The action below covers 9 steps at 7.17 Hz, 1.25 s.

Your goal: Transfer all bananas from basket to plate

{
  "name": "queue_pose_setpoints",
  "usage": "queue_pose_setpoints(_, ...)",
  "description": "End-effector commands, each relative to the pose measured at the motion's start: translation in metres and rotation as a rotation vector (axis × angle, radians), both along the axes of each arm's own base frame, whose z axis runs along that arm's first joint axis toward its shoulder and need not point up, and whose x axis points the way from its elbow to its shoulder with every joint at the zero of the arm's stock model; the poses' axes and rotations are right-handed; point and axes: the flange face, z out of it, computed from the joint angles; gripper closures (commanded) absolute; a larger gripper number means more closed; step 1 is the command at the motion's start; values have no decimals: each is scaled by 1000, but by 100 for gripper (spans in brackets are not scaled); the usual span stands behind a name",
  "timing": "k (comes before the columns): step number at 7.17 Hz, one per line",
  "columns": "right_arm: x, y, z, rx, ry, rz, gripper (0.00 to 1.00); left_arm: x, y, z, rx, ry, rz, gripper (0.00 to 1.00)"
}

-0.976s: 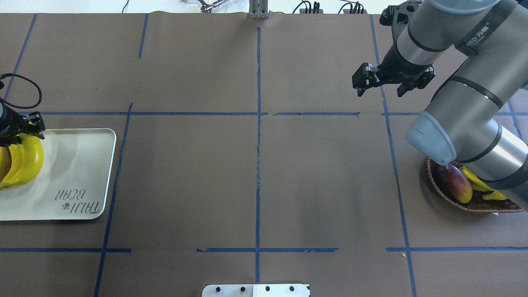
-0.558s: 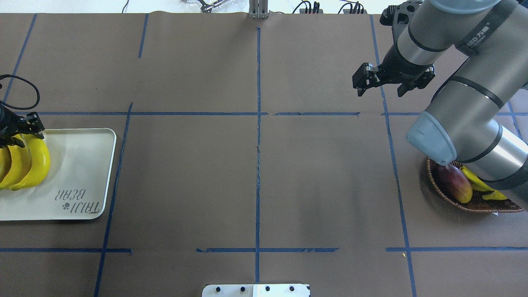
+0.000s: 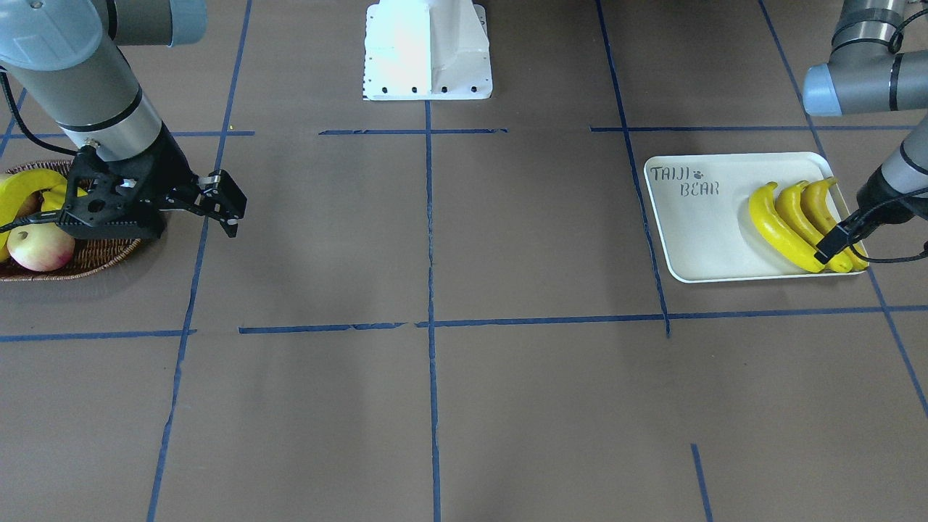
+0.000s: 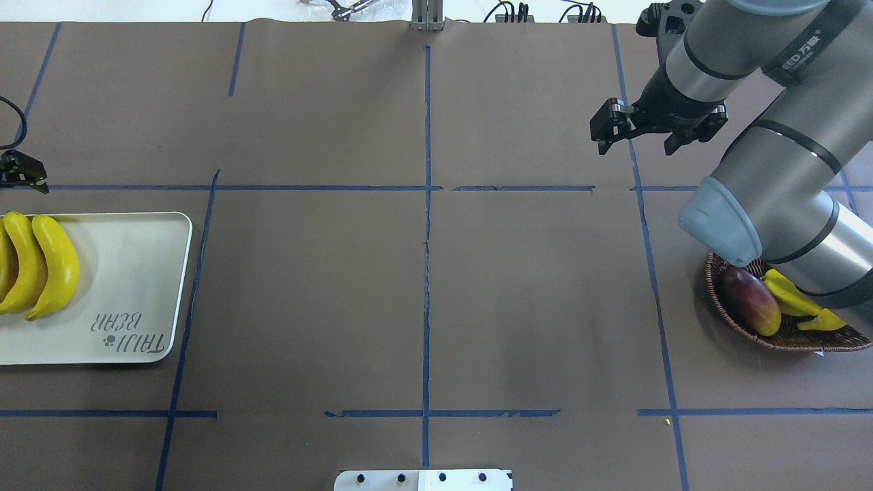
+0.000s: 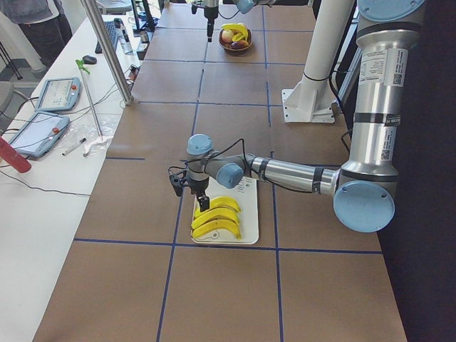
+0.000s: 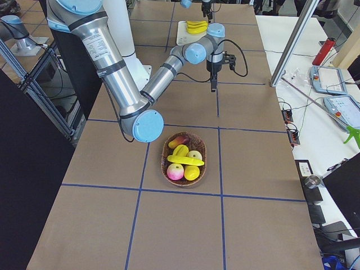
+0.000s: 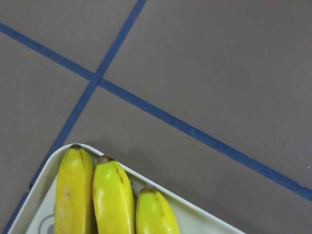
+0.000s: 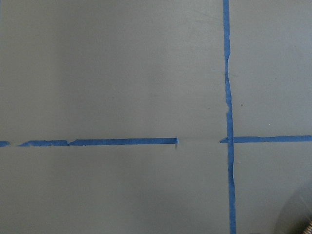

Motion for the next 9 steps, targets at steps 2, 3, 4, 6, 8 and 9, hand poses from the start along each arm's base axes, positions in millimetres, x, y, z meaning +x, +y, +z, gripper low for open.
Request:
queue_pose_setpoints(2, 76, 23, 87, 66, 77, -118, 0, -4, 1, -71, 151, 170, 156, 0)
queue_pose_setpoints(3, 105, 52, 120, 41, 105, -115, 0, -4, 1, -80, 166, 175, 156, 0)
queue_pose_setpoints(4, 134, 86, 144, -2, 124, -94, 0, 0, -3, -87, 172, 179, 154, 0)
queue_pose_setpoints(6, 172, 137, 202, 15, 107, -55, 0, 4, -5, -89, 179, 179, 159, 0)
queue_pose_setpoints(8, 192, 173, 239, -5, 68, 33, 0, 3, -4, -91, 183, 180, 159, 0)
queue_pose_setpoints(9, 193, 176, 254, -12, 37, 83, 0, 4, -5, -92, 185, 180, 160, 0)
